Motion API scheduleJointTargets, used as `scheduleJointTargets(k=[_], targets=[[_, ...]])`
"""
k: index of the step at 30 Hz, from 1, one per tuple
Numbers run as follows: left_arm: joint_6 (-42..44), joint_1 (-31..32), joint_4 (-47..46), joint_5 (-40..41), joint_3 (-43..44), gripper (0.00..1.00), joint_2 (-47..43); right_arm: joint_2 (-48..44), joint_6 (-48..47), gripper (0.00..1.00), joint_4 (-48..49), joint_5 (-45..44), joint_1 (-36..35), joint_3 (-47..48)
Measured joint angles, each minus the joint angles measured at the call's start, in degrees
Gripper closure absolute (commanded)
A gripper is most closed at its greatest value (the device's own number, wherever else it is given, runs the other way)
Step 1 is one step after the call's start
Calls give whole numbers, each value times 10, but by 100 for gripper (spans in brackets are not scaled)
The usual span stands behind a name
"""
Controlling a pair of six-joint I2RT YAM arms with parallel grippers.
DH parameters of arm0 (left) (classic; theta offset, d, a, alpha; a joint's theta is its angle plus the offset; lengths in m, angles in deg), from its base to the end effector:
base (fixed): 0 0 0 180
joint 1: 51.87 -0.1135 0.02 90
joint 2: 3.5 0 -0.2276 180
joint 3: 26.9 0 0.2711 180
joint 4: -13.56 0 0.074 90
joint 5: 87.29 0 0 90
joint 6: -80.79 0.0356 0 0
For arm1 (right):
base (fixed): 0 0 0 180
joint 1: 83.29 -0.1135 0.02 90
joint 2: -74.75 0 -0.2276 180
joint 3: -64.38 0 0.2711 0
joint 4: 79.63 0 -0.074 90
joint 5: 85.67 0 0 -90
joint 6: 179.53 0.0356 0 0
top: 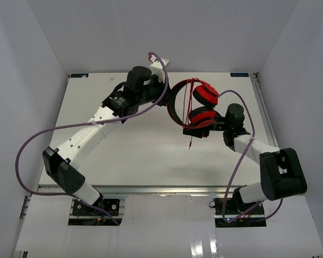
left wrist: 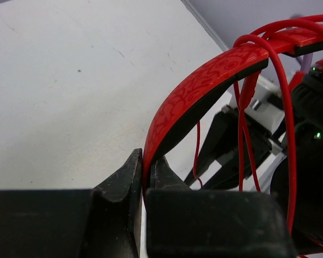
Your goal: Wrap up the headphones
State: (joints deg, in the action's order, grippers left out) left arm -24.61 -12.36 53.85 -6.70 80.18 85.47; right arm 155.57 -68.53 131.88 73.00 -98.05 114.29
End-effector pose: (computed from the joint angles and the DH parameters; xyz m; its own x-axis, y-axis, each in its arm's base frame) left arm 0.2853 -0.2428 0.3841 -0.4785 0.0550 -0.8764 0.6404 0.7047 -0.3054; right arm 0.2848 0.1093 0.1998 -0.3465 0.0435 -0.9370 -0.9310 0.1059 0.3492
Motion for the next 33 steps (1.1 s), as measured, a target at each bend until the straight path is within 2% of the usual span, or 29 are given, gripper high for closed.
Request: scheduleJointTargets(k=[4, 11, 18, 22, 25, 29, 33], targets=[[-33, -4, -30, 53, -13, 100, -17, -1, 22, 92, 26, 3, 0, -23], [-102, -20, -51, 164, -67, 100, -43, -23, 25, 92, 34, -9, 0, -48], [-152, -33, -49, 260, -151, 100, -22, -63, -70, 92, -76, -65, 0, -48], [-184, -35, -46, 276, -196, 100, 34, -28, -100, 92, -114, -96, -2, -50], [-212, -34, -40, 277, -220, 100, 84, 33, -117, 92, -129, -116, -9, -50], [-231, -33, -27, 277, -227, 100, 132, 102, -145, 92, -179, -141, -24, -42], [-234, -33, -20, 275, -224, 100, 159, 132, -172, 90, -219, -161, -37, -21]])
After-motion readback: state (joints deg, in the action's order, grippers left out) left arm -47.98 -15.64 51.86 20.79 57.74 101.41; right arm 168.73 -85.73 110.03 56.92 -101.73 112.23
